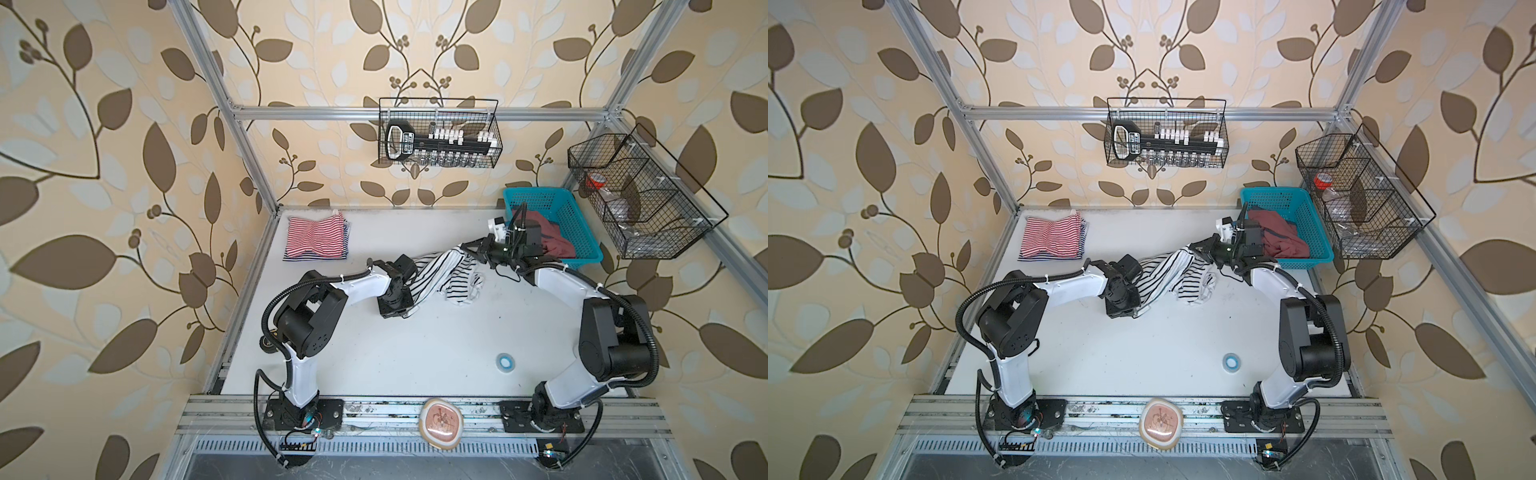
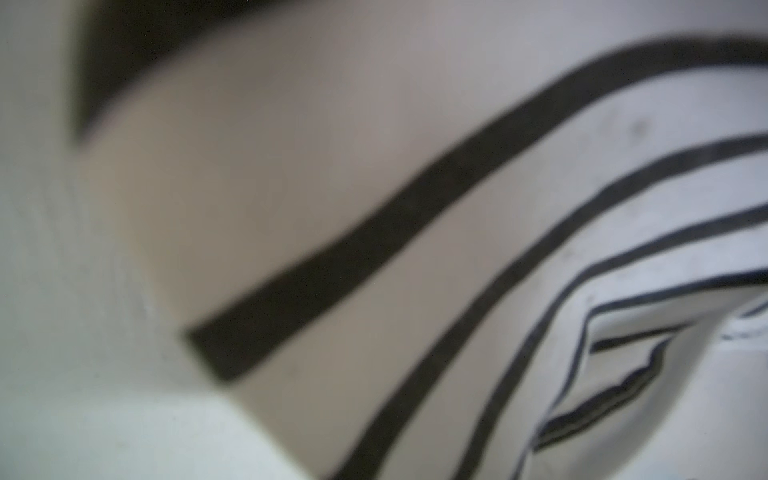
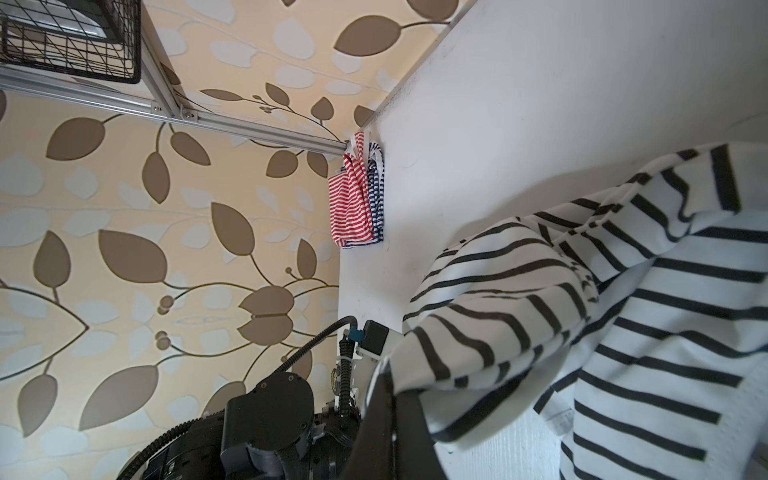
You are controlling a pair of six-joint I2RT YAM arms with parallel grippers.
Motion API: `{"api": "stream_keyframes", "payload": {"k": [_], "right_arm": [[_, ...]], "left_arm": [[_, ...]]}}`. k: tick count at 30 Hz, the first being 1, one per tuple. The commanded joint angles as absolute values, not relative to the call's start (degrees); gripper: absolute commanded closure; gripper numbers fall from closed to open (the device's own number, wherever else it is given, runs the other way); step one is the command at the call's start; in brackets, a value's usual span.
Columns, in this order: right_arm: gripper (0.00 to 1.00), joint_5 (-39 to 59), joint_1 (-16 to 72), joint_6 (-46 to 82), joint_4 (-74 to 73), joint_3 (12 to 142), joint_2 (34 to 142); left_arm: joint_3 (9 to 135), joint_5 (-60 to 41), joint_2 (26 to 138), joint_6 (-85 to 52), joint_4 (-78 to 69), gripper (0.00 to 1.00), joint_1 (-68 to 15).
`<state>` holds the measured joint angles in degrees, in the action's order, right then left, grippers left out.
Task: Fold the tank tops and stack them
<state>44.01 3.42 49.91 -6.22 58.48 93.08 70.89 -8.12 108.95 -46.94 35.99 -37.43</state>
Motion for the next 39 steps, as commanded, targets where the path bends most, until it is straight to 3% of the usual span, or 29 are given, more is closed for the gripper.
{"api": "stream_keyframes", "payload": {"k": [1,7,16,28,34,39], "right_arm": [[1.00,45.26,2.45,49.96,-6.89,57.48,91.36],[1.00,46.22,-0.26,48.89,-4.91,58.12,87.97],[1.00,42.89,-2.64,36.70,12.12,63.52,78.23],[1.00,40.24,-4.31,32.48,22.67,70.88,64.18],[1.00,41.24,-5.00,34.58,22.85,73.86,60.63],[1.00,43.01,-5.01,36.08,22.81,66.97,58.61]], "left_arm": [[71.68,-4.16,109.34,-41.91,44.99,1.00,-37.36],[77.28,2.80,101.76,-32.63,55.00,1.00,-34.87],[87.45,10.95,87.76,-18.39,63.63,1.00,-29.03],[102.91,24.08,77.41,-7.19,59.29,1.00,-26.54],[109.10,21.62,76.56,-3.17,55.82,1.00,-26.54],[103.52,13.37,73.69,-3.56,52.41,1.00,-26.54]]}}
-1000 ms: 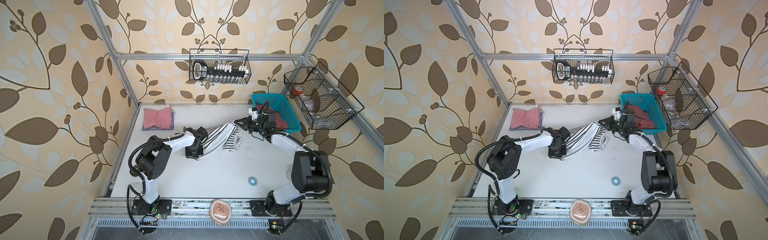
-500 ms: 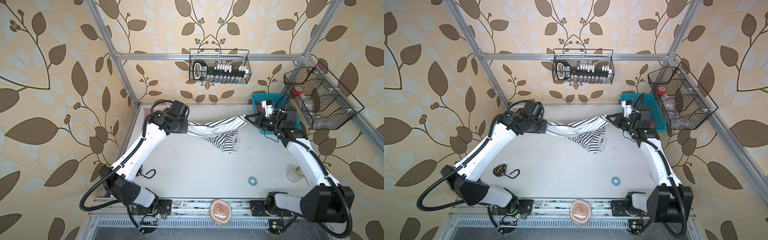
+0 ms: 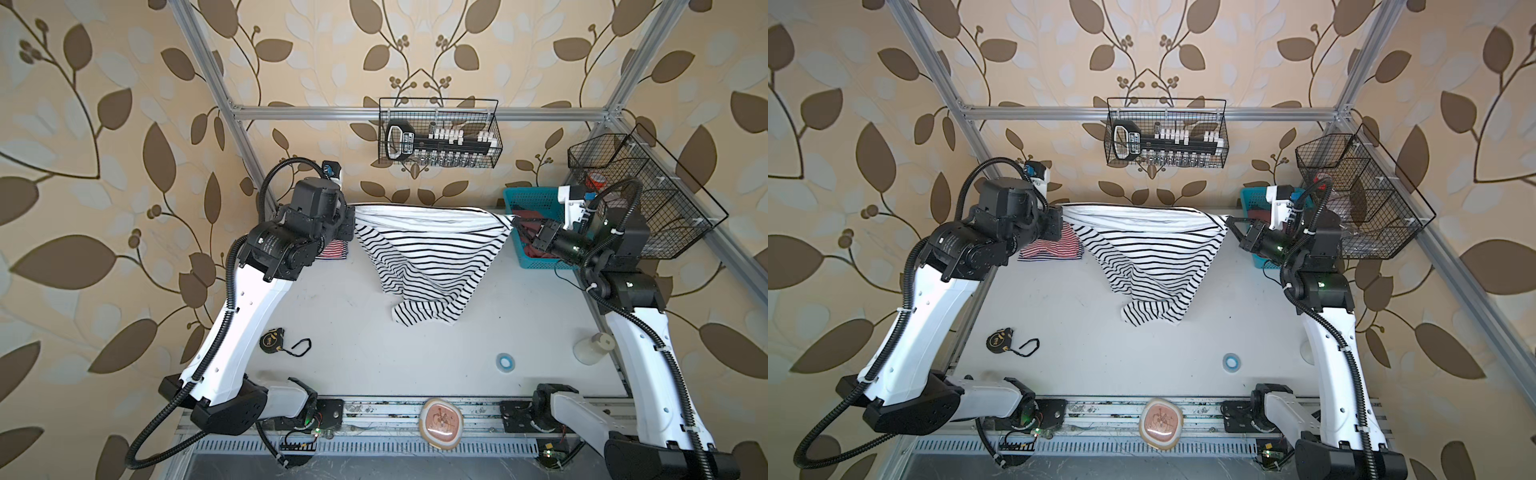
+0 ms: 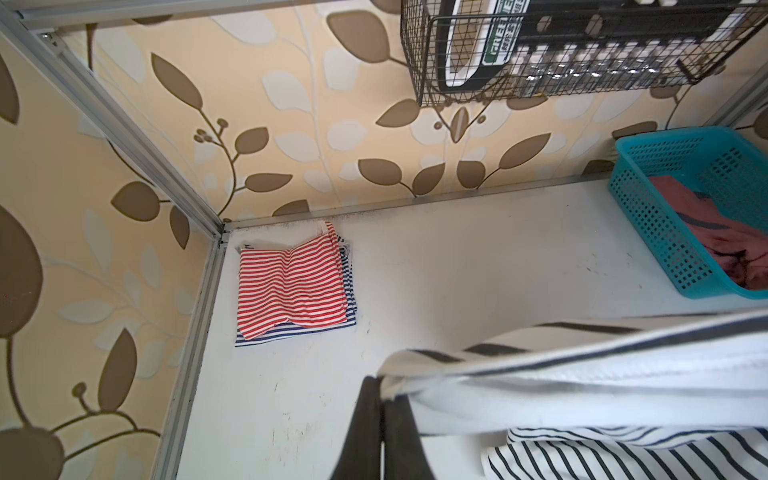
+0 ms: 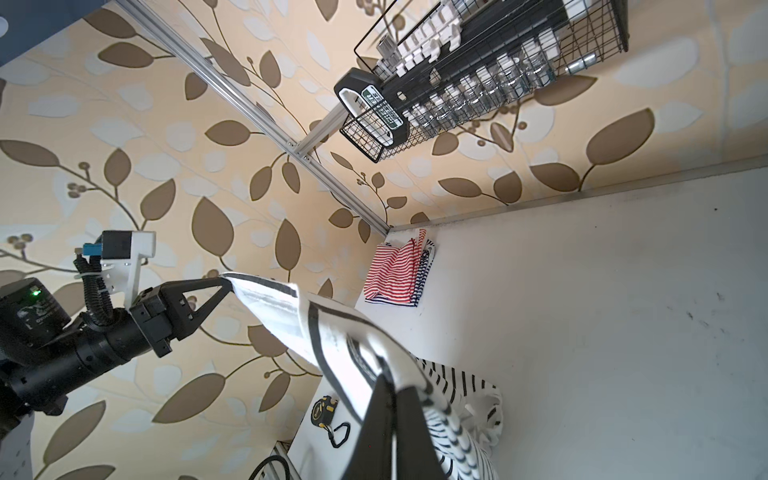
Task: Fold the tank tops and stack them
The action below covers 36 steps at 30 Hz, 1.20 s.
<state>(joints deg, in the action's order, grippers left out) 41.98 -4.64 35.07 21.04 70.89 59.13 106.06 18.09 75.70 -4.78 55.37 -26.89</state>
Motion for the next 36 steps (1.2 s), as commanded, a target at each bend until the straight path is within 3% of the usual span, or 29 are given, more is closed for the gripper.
{"api": "stream_keyframes", "payload": {"k": [1,8,18,21,24,29,36], "right_arm": [[1.00,43.47,-5.01,36.81,22.26,64.16,58.09],[1.00,47.52,-4.92,43.15,15.65,43.00,57.97],[0.98,40.95,-3.30,39.49,14.11,41.05,75.33],[0.84,39.00,-1.53,37.09,15.05,43.16,81.74],[0.77,33.76,-0.64,33.72,18.22,45.52,84.86],[0.50,24.94,1.10,31.97,21.44,47.14,79.51],[0.47,12.36,6.06,27.22,25.90,47.35,70.22]], "left_arm": [[101.17,10.74,73.04,-4.30,51.52,1.00,-26.52],[84.31,-0.89,71.53,-10.01,47.38,1.00,-26.63],[75.93,-6.28,73.27,-14.83,41.25,1.00,-26.87],[75.19,-7.79,74.21,-15.40,40.70,1.00,-27.32],[74.08,-8.43,74.86,-15.84,40.02,1.00,-27.74],[73.74,-9.49,76.05,-16.13,39.81,1.00,-28.19],[74.33,-9.72,77.34,-15.92,39.86,1.00,-28.47]]}}
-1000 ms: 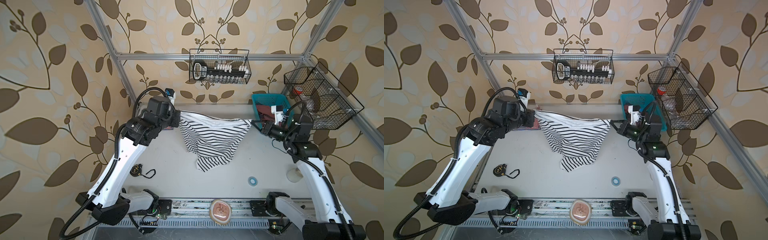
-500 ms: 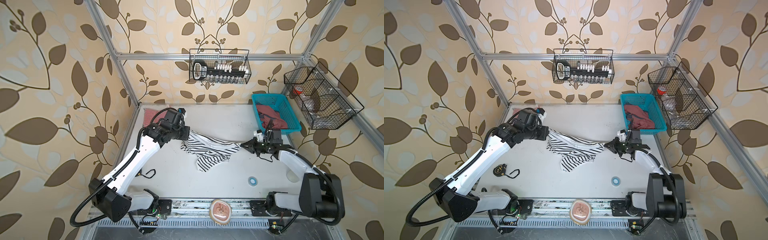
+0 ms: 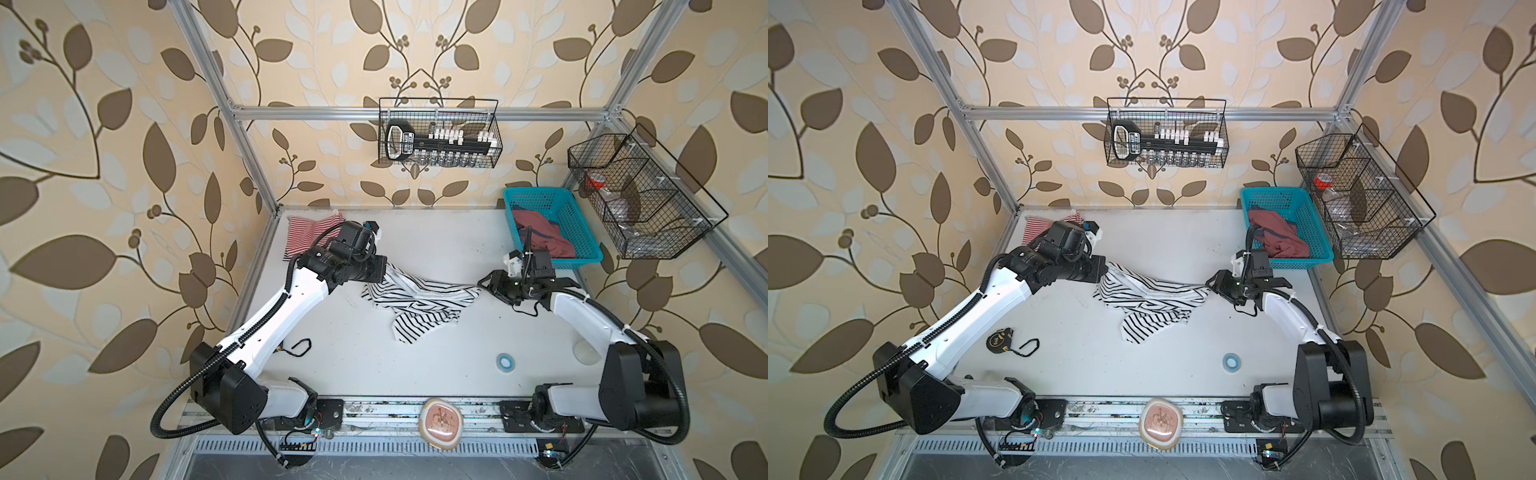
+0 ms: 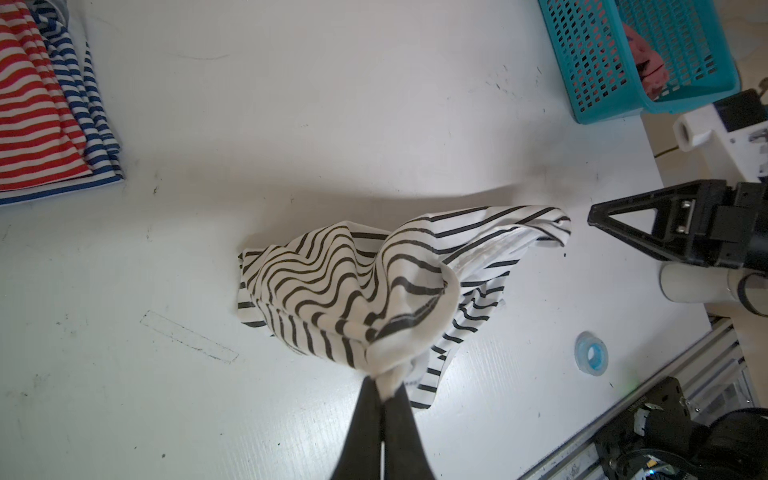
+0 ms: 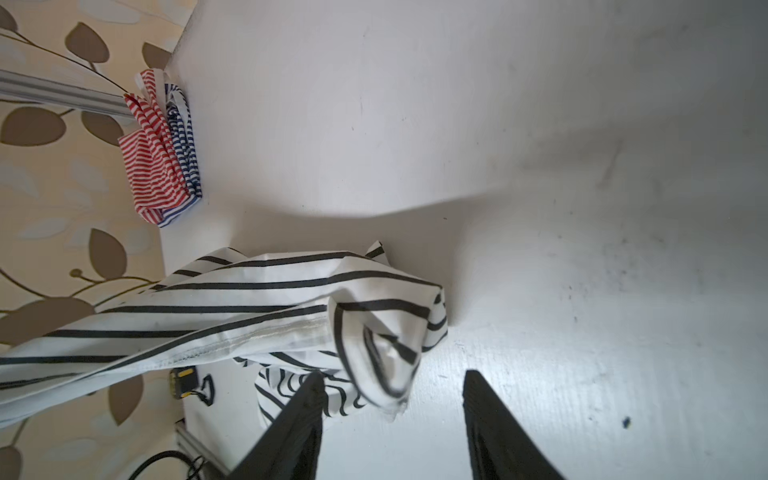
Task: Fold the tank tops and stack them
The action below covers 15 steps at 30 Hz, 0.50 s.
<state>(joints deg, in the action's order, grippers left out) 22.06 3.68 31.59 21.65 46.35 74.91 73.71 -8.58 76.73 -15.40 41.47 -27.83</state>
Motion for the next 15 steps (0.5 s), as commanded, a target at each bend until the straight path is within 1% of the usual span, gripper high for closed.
{"api": "stream_keyframes", "payload": {"k": [1,4,7,10,15], "right_arm": [[0.47,11.65,6.32,26.35,26.41,47.37,70.10],[0.52,11.55,6.51,24.12,26.98,47.72,70.27],[0.57,12.09,8.58,21.78,28.26,49.04,71.23],[0.58,9.99,12.00,18.55,30.86,50.67,73.85],[0.57,10.25,14.20,17.25,30.98,51.10,77.32]], "left_arm": [[74.27,-9.67,77.51,-15.89,39.90,1.00,-28.47],[74.36,-9.51,77.87,-15.84,40.21,1.00,-28.54],[74.22,-9.32,78.00,-16.01,40.43,1.00,-28.53],[74.03,-9.05,78.04,-16.14,40.45,1.00,-28.51],[74.31,-8.81,78.39,-16.10,41.04,1.00,-28.49]]}}
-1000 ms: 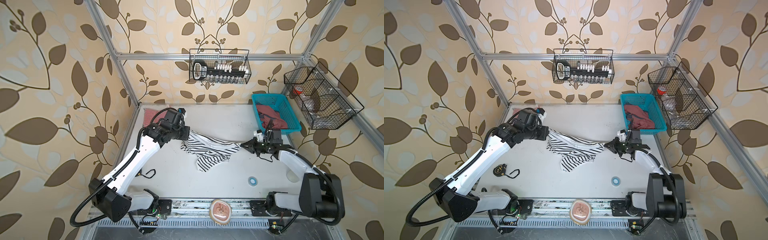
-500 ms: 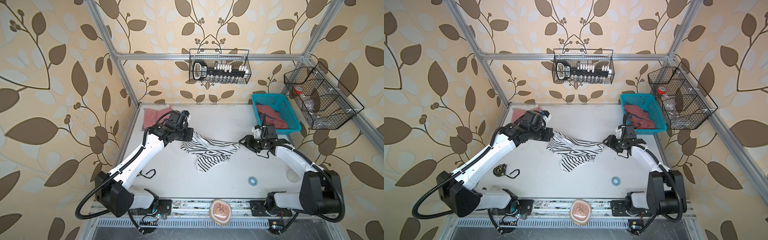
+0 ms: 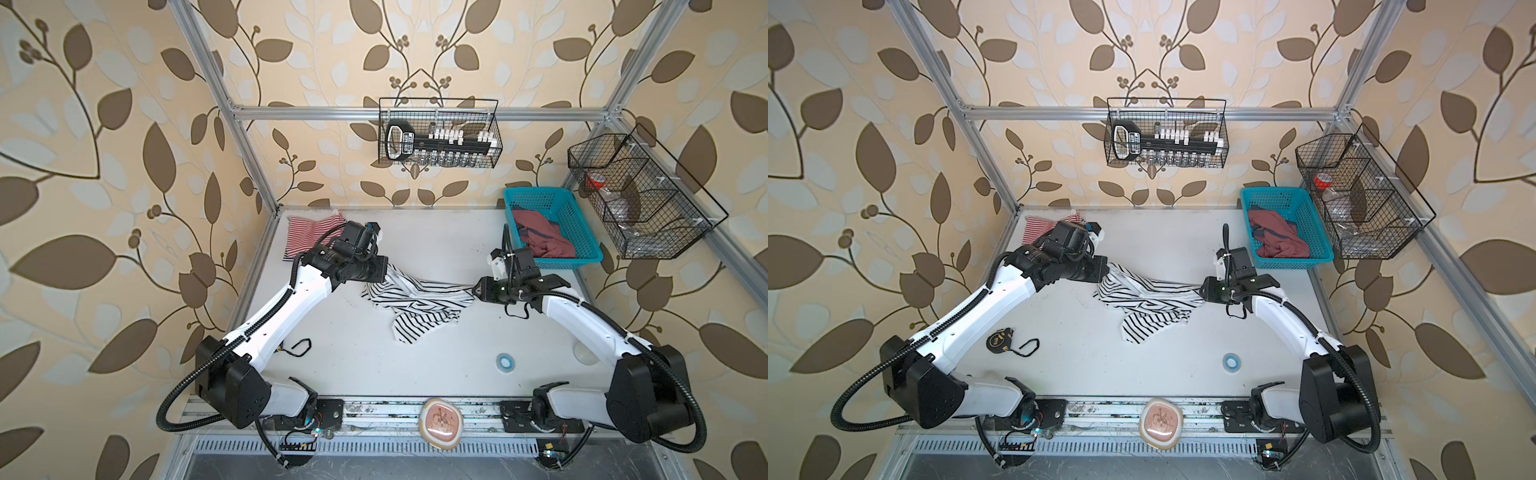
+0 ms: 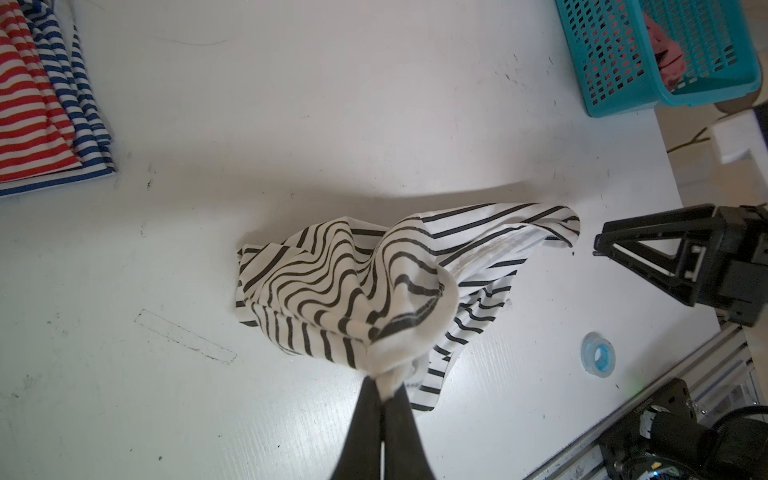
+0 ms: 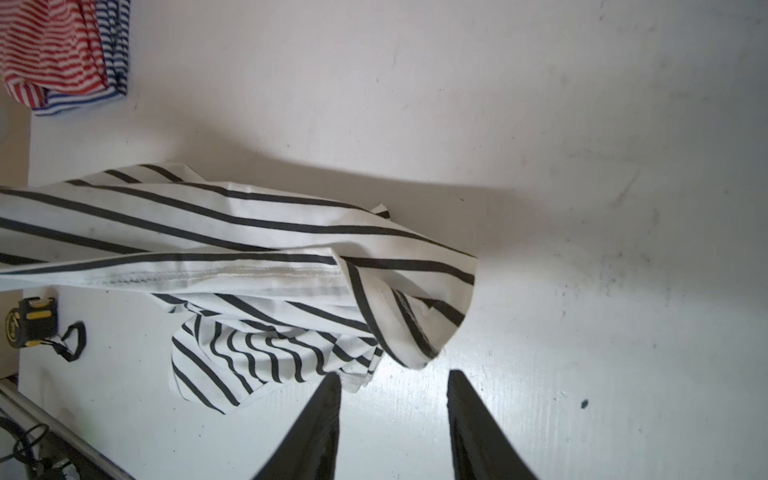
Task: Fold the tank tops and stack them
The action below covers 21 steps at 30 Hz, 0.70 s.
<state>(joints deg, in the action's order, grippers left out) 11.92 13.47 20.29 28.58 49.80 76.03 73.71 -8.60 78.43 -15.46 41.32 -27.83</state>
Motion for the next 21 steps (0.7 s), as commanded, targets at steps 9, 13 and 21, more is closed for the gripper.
{"api": "stream_keyframes", "payload": {"k": [9,13,21], "right_arm": [[0.56,7.61,16.23,14.92,32.32,52.21,80.18],[0.61,6.79,16.26,14.68,31.83,52.30,81.49],[0.70,4.14,16.26,15.53,29.48,52.32,82.95]], "left_arm": [[74.54,-8.43,78.80,-16.01,41.64,1.00,-28.50],[74.79,-8.44,79.24,-16.07,41.82,1.00,-28.54],[75.00,-8.62,79.31,-15.84,42.32,1.00,-28.51]]}}
